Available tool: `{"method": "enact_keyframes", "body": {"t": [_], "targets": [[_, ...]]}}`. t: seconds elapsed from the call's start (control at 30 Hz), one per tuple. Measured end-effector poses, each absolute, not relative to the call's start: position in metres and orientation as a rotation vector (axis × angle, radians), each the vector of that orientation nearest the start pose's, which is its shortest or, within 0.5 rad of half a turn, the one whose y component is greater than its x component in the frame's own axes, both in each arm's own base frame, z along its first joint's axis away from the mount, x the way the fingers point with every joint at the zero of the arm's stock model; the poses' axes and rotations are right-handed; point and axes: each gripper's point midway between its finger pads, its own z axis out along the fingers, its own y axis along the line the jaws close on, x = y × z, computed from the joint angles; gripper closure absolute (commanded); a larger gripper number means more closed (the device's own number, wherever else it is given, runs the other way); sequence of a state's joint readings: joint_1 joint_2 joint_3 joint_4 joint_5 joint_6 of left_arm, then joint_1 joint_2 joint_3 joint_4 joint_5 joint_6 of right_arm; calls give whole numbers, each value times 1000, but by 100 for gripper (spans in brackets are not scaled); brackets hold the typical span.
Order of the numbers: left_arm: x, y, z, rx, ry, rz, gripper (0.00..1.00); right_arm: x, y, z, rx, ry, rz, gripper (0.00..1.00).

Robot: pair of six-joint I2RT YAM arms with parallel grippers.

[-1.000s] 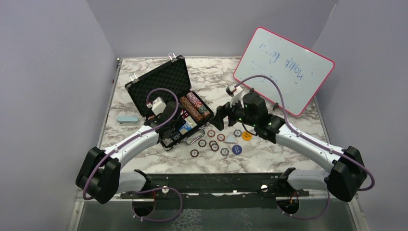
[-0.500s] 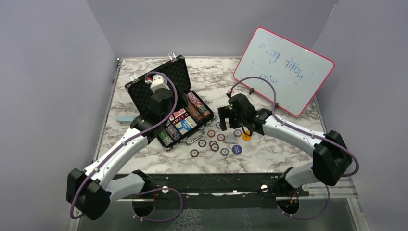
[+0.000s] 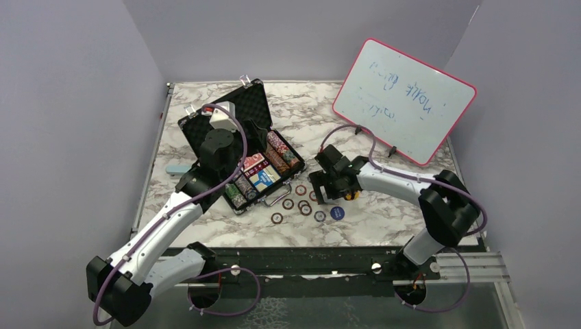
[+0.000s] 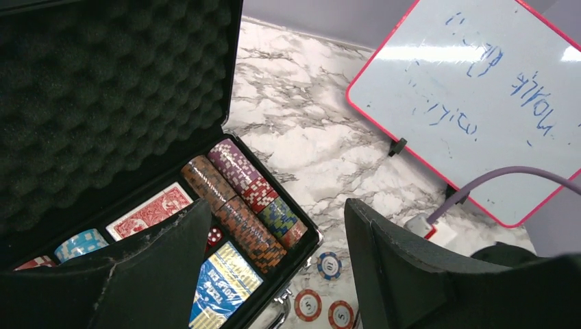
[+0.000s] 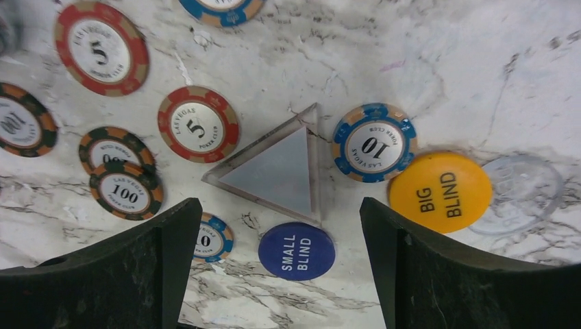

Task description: Pack up texas hold em set

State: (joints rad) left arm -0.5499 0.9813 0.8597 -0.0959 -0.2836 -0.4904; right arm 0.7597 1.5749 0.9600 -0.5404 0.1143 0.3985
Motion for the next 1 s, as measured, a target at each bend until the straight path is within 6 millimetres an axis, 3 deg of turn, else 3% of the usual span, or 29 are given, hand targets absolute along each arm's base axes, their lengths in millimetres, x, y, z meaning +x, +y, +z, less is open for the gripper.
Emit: {"method": "enact_keyframes", "body": {"t": [0.17, 0.37, 0.6, 0.8, 1.0], "targets": [[320, -160, 277, -128, 1788, -487, 26, 226, 221, 17, -479, 2797, 96, 11], [320, -160, 276, -107, 1790, -473, 26, 228, 230, 18, -457, 2798, 85, 13], [320, -159, 276, -93, 1790, -462, 26, 233, 228, 17, -407, 2788, 46, 24], [320, -159, 276, -93, 1790, -462, 26, 238, 230, 17, -389, 2769, 45, 39], [320, -159, 276, -93, 1790, -462, 26, 239, 229, 17, -389, 2766, 39, 43]]}}
